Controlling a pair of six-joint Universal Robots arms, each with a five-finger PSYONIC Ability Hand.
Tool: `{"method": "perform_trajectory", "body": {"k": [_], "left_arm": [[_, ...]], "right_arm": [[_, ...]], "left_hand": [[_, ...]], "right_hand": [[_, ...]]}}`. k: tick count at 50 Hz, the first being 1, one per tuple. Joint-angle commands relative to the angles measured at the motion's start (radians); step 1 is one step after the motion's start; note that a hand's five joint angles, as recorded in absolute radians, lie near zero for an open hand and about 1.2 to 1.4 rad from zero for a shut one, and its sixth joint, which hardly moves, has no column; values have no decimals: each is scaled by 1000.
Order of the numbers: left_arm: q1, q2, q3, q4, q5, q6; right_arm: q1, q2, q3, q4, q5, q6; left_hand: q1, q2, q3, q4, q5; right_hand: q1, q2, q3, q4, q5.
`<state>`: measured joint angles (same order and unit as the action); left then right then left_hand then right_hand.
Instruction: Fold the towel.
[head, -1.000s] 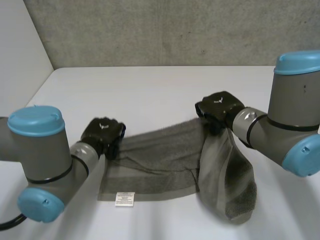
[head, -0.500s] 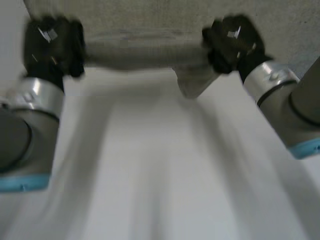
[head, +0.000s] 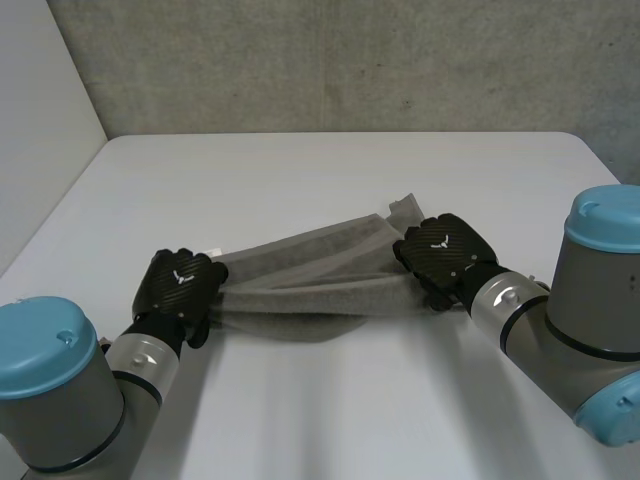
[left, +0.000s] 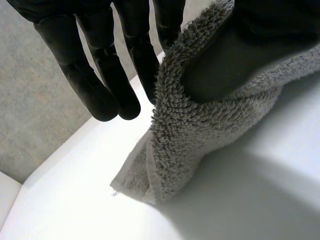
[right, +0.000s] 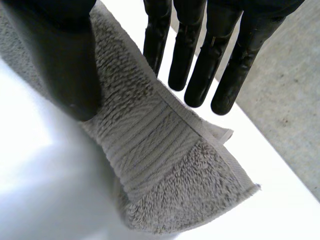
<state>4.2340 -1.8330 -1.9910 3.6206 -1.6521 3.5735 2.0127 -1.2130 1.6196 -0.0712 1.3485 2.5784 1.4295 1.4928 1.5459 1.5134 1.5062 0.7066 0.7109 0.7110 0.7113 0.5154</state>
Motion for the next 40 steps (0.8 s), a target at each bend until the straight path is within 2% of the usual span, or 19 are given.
{"method": "perform_trajectory", "body": {"k": [1,12,20,25,27,29,30,31,33,34,38,40], "left_arm": [[-28,29,-3,0,0,-5],[-32,34,-34,4,0,-7],[-32,34,-41,4,0,-7],[-32,34,-43,6,0,-7],[-32,32,-43,7,0,-7],[-31,28,-43,29,0,-7],[-31,27,-43,29,0,-7],[-29,26,-45,45,-1,-7],[-25,26,-51,64,-2,-7],[-20,24,-55,84,-2,-7],[-17,21,-57,119,0,-5],[-9,17,-57,131,0,-5]], "right_arm": [[-12,-26,8,45,0,8],[-57,-59,9,106,-19,14],[-83,-45,11,94,-22,11],[-135,9,-6,83,-55,8],[-146,30,-7,83,-75,8],[-149,55,-9,83,-89,-1],[-149,55,-9,83,-89,-1],[-155,55,-10,80,-89,8],[-172,55,-10,79,-89,16],[-192,53,-10,73,-88,20],[-235,33,-1,41,-86,58],[-281,-2,14,7,-85,135]], "left_hand": [[-33,-97,-150,-117,-284],[-33,-97,-150,-117,-284],[-33,-97,-150,-117,-284],[-33,-97,-150,-117,-284],[-33,-97,-150,-117,-284],[-33,-97,-150,-117,-284],[-33,-97,-150,-117,-284],[-33,-97,-150,-117,-284],[-33,-97,-150,-117,-284],[-117,-180,-233,-201,-368],[-218,-281,-334,-302,-469],[-221,-284,-337,-305,-472]], "right_hand": [[-149,-153,-153,-154,-132],[-178,-183,-183,-183,-162],[-172,-177,-177,-177,-156],[-158,-162,-162,-162,-141],[-87,-92,-92,-92,-71],[415,410,410,410,431],[418,413,413,413,434],[687,683,683,682,704],[690,685,685,685,706],[690,685,685,685,706],[690,685,685,685,706],[690,685,685,685,706]]}}
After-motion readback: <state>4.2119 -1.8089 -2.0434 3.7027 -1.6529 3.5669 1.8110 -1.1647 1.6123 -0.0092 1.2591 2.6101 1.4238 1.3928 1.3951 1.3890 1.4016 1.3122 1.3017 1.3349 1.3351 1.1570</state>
